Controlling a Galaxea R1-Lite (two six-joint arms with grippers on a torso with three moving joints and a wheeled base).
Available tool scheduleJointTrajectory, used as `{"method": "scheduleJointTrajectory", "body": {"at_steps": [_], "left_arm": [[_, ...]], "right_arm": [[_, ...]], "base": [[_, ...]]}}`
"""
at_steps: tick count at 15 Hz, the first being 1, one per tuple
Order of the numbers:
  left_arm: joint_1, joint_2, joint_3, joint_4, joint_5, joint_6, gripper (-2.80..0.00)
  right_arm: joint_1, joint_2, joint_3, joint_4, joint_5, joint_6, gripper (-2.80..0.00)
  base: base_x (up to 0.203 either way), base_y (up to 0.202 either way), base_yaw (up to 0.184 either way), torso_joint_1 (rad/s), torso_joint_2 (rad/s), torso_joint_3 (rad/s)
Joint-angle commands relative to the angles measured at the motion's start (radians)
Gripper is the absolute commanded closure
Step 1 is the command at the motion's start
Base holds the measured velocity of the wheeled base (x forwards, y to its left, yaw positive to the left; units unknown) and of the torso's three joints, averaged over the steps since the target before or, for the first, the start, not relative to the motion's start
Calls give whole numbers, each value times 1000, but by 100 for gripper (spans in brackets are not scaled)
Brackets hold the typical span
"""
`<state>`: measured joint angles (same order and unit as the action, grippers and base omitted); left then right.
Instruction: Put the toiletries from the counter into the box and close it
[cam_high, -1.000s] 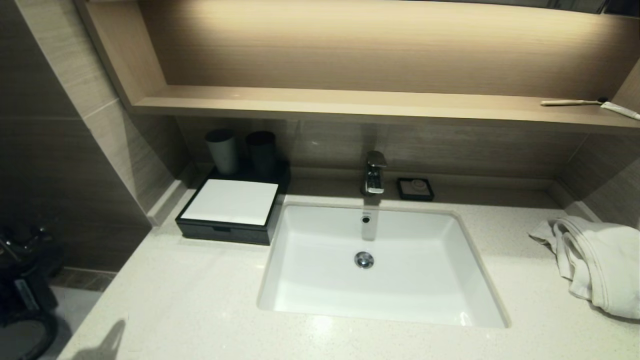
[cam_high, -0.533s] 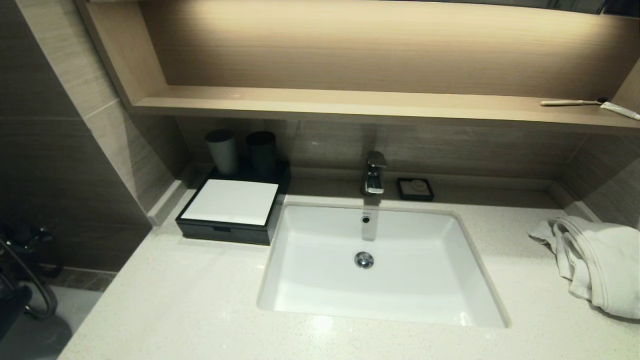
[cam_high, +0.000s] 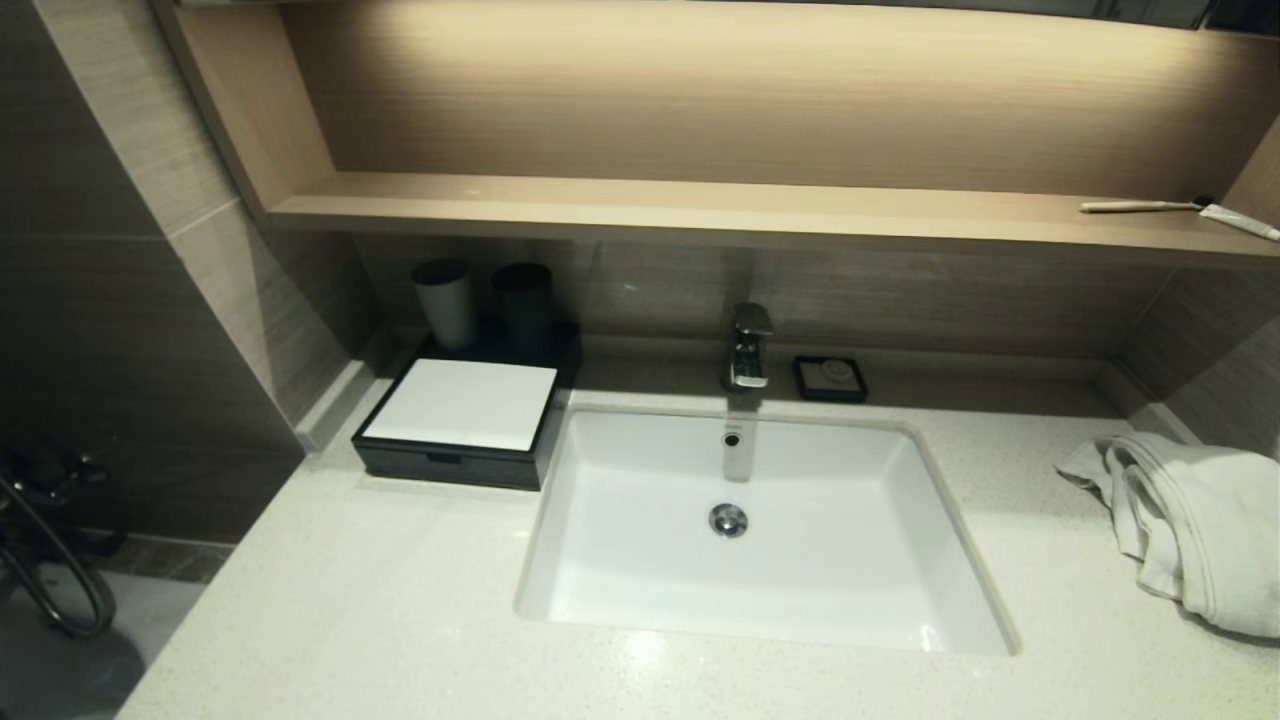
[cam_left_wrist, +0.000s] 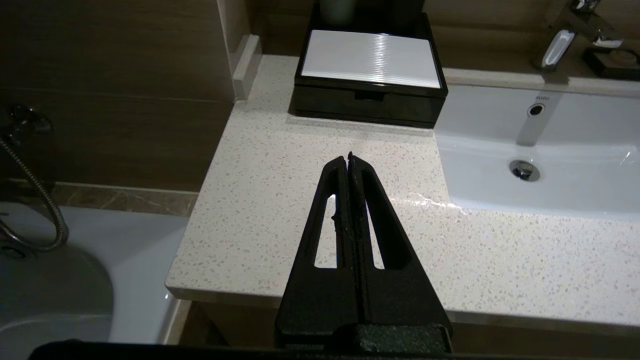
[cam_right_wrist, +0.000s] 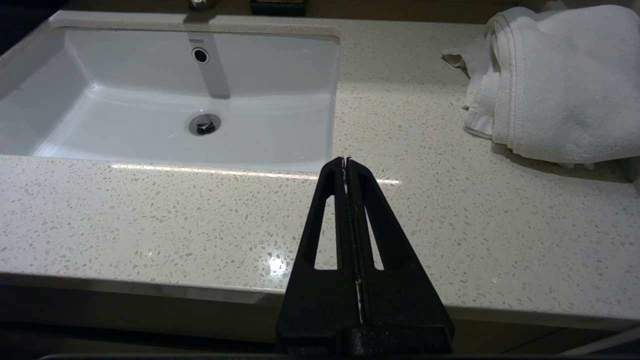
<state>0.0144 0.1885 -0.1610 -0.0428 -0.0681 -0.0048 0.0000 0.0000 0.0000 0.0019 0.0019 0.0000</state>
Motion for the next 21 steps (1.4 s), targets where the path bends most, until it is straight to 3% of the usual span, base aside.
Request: {"method": "scheduleJointTrajectory", "body": {"at_steps": [1,7,9,14,21], "left_arm": [[-9,-90,23,8,4,29,0],[-10,-94,162,-95,25,112,0],[-10,-100,161,-80,32,116,0],[-10,-147,161,52,53,97,0],[-10,-153,161,50,54,60,0]], "right_arm": [[0,2,0,0,0,0,0],[0,0,0,0,0,0,0],[0,0,0,1,0,0,0],[0,0,0,0,0,0,0],[0,0,0,0,0,0,0]], "base": [[0,0,0,0,0,0],[0,0,0,0,0,0],[0,0,0,0,0,0],[0,0,0,0,0,0],[0,0,0,0,0,0]]}}
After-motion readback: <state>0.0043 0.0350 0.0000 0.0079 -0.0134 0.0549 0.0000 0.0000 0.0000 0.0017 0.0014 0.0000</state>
